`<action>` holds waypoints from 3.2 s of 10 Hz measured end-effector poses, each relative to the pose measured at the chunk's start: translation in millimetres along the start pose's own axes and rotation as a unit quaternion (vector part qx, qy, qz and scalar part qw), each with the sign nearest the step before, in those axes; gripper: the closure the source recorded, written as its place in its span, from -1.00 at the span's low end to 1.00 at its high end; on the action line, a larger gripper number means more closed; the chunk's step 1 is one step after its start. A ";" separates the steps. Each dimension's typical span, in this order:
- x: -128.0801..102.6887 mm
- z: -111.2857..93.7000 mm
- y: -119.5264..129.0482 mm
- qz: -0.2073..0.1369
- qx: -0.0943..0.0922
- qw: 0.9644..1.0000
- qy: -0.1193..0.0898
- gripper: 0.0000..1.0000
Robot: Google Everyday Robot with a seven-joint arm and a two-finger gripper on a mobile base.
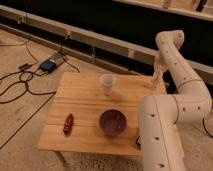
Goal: Place the bottle in the ceramic bowl
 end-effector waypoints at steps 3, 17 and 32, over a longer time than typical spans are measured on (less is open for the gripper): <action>-3.8 -11.2 -3.0 -0.007 0.001 1.000 -0.004 1.00; -7.5 -58.0 -8.4 -0.038 -0.012 0.999 -0.015 1.00; 226.9 -141.7 13.1 -0.193 -0.023 0.981 0.000 1.00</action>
